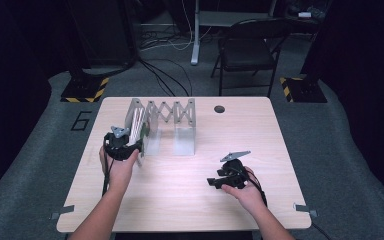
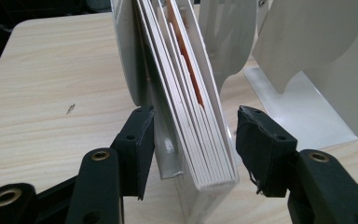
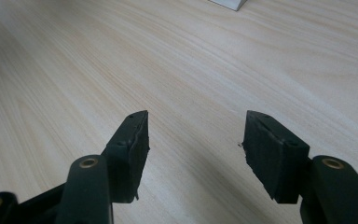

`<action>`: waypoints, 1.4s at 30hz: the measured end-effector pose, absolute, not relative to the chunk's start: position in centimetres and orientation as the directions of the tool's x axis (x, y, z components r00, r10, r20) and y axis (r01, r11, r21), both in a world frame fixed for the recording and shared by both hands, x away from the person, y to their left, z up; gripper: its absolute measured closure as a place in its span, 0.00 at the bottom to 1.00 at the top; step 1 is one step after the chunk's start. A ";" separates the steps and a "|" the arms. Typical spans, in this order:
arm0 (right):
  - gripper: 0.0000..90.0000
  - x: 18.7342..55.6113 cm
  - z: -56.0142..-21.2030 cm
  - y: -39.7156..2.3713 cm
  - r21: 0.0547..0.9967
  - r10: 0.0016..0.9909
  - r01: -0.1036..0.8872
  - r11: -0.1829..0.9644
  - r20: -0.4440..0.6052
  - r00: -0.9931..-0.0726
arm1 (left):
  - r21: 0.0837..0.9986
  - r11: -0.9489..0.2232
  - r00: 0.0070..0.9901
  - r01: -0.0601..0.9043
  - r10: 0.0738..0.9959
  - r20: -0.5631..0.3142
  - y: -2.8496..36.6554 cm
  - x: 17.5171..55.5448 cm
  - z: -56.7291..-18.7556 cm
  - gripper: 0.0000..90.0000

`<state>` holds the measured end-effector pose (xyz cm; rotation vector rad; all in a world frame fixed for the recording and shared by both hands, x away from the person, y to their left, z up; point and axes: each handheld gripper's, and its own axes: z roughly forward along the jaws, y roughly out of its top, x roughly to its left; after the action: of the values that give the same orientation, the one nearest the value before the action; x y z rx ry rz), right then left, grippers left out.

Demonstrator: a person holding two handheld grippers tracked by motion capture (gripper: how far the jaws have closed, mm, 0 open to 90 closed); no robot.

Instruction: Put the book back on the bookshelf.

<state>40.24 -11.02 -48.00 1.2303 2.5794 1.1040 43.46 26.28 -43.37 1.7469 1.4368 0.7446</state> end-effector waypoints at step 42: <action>0.44 40.3 -47.9 -10.4 0.634 0.704 0.648 0.422 0.221 -0.675 | 0.825 -0.161 0.342 0.541 0.939 -0.041 28.7 36.7 -42.8 0.49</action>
<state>40.34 -10.45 -47.91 1.2298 2.5827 1.0967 36.65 28.72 -42.84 1.8244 1.3066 0.6416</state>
